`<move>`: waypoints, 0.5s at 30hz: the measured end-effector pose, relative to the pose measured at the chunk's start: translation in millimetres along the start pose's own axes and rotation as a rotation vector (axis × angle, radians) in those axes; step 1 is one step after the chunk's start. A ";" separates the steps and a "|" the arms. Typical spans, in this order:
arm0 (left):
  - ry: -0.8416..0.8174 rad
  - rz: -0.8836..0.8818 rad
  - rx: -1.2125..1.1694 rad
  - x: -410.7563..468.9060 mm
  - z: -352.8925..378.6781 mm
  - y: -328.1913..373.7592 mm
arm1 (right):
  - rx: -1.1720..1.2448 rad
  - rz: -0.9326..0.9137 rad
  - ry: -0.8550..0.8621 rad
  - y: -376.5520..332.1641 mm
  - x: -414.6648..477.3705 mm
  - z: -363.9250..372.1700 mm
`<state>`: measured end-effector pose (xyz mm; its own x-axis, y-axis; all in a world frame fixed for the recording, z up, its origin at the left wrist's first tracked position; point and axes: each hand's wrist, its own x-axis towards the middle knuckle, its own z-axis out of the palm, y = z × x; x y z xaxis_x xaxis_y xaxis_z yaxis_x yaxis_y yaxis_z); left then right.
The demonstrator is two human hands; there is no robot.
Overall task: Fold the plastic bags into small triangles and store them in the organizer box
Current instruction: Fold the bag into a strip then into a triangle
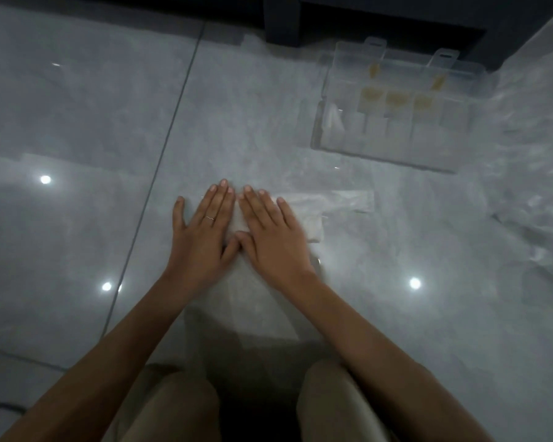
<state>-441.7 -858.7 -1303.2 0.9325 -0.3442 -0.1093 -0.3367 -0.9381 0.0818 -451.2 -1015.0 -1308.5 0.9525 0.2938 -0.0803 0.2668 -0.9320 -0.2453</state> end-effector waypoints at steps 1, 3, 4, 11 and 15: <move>0.000 -0.002 0.003 0.0 -0.4 -0.1 | 0.004 0.009 0.006 6.0 -1.7 2.2; -0.001 -0.008 0.005 0.1 -0.3 -0.6 | 0.032 0.043 0.029 21.7 -8.1 0.2; -0.005 -0.011 0.004 0.1 0.0 -0.9 | 0.042 0.076 0.044 31.3 -13.5 -1.5; -0.003 -0.018 -0.012 -0.3 -0.3 -1.0 | -0.051 0.428 0.023 84.5 -64.0 -20.8; 0.039 0.009 -0.028 -1.8 -0.7 -1.5 | 0.040 0.512 0.168 67.5 -51.3 -35.4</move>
<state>-442.7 -856.6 -1302.4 0.9340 -0.3503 -0.0696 -0.3418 -0.9333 0.1103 -476.8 -1100.4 -1286.7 0.9705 -0.2372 -0.0440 -0.2406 -0.9374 -0.2520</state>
